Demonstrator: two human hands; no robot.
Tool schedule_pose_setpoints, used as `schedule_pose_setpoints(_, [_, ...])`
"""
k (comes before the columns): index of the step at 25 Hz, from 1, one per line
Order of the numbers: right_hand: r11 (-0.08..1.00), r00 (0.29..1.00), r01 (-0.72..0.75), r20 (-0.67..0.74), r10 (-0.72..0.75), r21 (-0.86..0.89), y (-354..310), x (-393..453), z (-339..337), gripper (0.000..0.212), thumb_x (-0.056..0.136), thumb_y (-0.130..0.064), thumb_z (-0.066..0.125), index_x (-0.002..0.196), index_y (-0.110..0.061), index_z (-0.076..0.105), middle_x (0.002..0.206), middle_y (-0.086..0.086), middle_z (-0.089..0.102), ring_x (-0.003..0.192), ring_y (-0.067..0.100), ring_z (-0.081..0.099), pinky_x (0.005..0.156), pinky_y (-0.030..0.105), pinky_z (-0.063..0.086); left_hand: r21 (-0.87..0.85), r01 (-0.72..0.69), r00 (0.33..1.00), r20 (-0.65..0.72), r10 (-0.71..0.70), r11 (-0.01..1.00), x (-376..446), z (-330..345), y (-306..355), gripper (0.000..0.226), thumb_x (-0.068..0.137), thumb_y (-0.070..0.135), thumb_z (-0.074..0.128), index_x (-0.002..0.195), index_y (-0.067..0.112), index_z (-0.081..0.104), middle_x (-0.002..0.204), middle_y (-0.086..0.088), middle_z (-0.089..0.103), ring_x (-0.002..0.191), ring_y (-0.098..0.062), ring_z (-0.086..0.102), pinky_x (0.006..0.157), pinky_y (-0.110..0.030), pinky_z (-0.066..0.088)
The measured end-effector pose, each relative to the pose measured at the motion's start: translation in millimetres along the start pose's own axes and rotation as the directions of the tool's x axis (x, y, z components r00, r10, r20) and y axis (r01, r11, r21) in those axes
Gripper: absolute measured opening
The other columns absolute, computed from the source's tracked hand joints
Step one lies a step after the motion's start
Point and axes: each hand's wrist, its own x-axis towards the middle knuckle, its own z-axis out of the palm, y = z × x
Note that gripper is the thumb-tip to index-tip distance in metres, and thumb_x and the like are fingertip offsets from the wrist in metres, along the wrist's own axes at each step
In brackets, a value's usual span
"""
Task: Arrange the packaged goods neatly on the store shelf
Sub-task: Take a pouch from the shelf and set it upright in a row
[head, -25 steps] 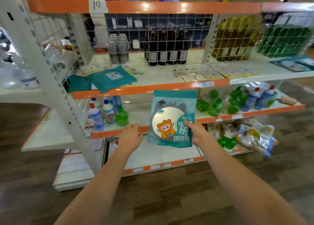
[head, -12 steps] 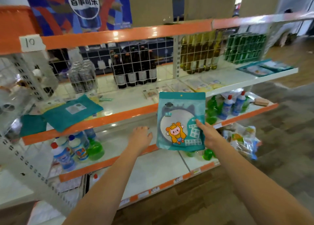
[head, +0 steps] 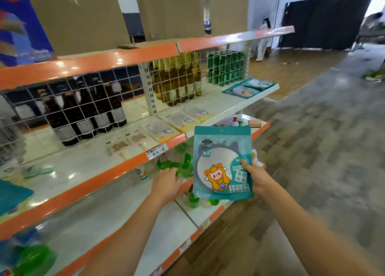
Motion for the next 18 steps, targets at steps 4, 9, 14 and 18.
schedule_pose_setpoints(4, [0.997, 0.995, 0.041, -0.096, -0.035, 0.059, -23, 15, -24, 0.013, 0.096, -0.022, 0.052, 0.094, -0.009, 0.056, 0.088, 0.010, 0.065, 0.077, 0.026, 0.062, 0.072, 0.040, 0.052, -0.051, -0.149, 0.989, 0.009, 0.150, 0.987, 49, 0, 33, 0.035, 0.096, 0.030, 0.043, 0.122, 0.012, 0.056, 0.120, -0.010, 0.060, 0.113, -0.029, 0.053, 0.091, -0.038, 0.047])
schedule_pose_setpoints(9, [0.990, 0.972, 0.103, -0.221, -0.079, 0.098, -45, 28, -49, 0.016, 0.096, -0.024, 0.051, 0.090, -0.010, 0.056, 0.071, 0.005, 0.070, 0.072, 0.025, 0.063, 0.067, 0.038, 0.052, -0.059, -0.299, 0.952, 0.055, 0.302, 0.952, 113, 3, 75, 0.034, 0.095, 0.032, 0.042, 0.121, 0.015, 0.056, 0.119, -0.008, 0.061, 0.114, -0.029, 0.053, 0.093, -0.041, 0.047])
schedule_pose_setpoints(14, [0.976, 0.932, 0.146, -0.352, -0.082, 0.159, -51, 25, -83, 0.016, 0.096, -0.023, 0.051, 0.089, -0.010, 0.055, 0.081, 0.008, 0.064, 0.071, 0.023, 0.061, 0.064, 0.036, 0.050, -0.070, -0.430, 0.897, 0.078, 0.435, 0.900, 151, 13, 128, 0.038, 0.096, 0.032, 0.042, 0.127, 0.013, 0.055, 0.127, -0.012, 0.059, 0.118, -0.031, 0.053, 0.095, -0.041, 0.046])
schedule_pose_setpoints(18, [0.975, 0.899, 0.162, -0.429, -0.082, 0.153, -57, 26, -122, 0.017, 0.097, -0.024, 0.050, 0.090, -0.009, 0.056, 0.079, 0.007, 0.063, 0.069, 0.022, 0.061, 0.064, 0.036, 0.050, -0.145, -0.490, 0.858, 0.098, 0.505, 0.860, 171, 33, 178, 0.032, 0.096, 0.029, 0.042, 0.116, 0.011, 0.060, 0.117, -0.014, 0.064, 0.108, -0.032, 0.058, 0.087, -0.042, 0.050])
